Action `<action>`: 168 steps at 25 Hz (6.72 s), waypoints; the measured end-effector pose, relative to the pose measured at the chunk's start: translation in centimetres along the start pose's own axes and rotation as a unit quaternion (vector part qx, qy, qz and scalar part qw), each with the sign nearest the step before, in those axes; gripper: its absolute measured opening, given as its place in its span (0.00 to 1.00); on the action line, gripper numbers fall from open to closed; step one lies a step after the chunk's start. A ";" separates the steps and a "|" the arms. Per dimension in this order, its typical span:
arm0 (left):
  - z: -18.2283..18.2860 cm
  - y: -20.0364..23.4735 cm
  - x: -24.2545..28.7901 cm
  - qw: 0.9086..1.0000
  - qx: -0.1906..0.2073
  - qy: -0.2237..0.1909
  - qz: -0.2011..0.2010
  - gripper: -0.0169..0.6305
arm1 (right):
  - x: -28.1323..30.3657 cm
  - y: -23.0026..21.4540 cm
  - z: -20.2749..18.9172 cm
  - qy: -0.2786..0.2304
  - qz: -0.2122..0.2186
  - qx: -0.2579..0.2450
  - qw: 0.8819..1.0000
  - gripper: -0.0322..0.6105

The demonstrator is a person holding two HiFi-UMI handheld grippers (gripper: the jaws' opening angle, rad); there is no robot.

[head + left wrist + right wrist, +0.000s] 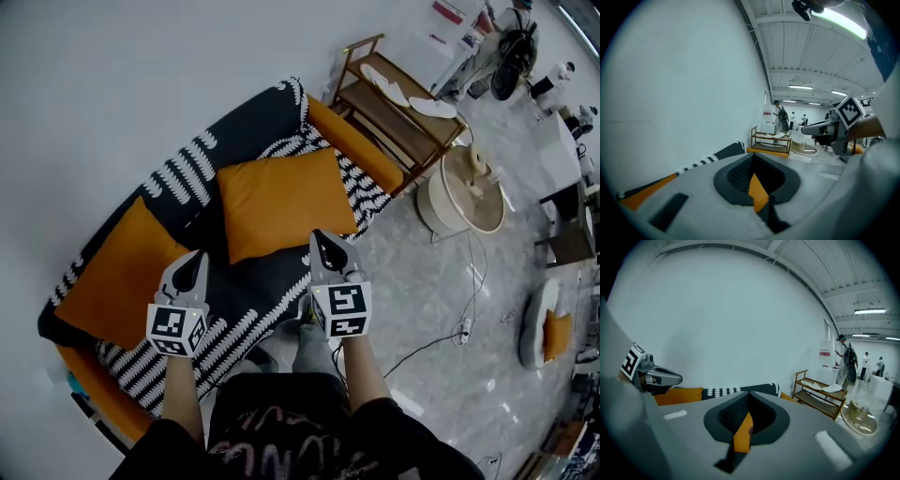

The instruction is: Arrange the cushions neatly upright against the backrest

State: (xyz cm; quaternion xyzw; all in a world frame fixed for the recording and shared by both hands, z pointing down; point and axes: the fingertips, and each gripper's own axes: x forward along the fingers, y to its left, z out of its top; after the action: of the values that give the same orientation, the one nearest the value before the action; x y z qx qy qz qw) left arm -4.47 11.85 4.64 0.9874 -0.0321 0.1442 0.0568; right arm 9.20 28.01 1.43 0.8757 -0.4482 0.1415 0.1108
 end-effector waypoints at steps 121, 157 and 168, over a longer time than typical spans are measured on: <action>-38.6 14.6 38.6 0.921 -0.176 0.343 0.056 0.32 | 38.0 -28.2 -44.1 0.361 0.138 0.162 0.908 0.43; -23.0 15.0 30.3 0.953 -0.125 0.194 0.195 0.13 | 39.8 -25.1 -21.5 0.169 0.174 -0.043 0.969 0.34; -22.7 17.0 30.1 0.932 -0.152 0.178 0.279 0.14 | 48.2 -22.8 -19.0 0.143 0.255 -0.085 0.952 0.34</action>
State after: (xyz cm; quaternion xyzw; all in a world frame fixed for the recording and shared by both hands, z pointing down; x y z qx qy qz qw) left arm 16.55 -3.62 36.64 0.8766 -0.3167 0.3208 0.1682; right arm 51.89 10.82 34.40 0.6898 -0.6465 0.2503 0.2085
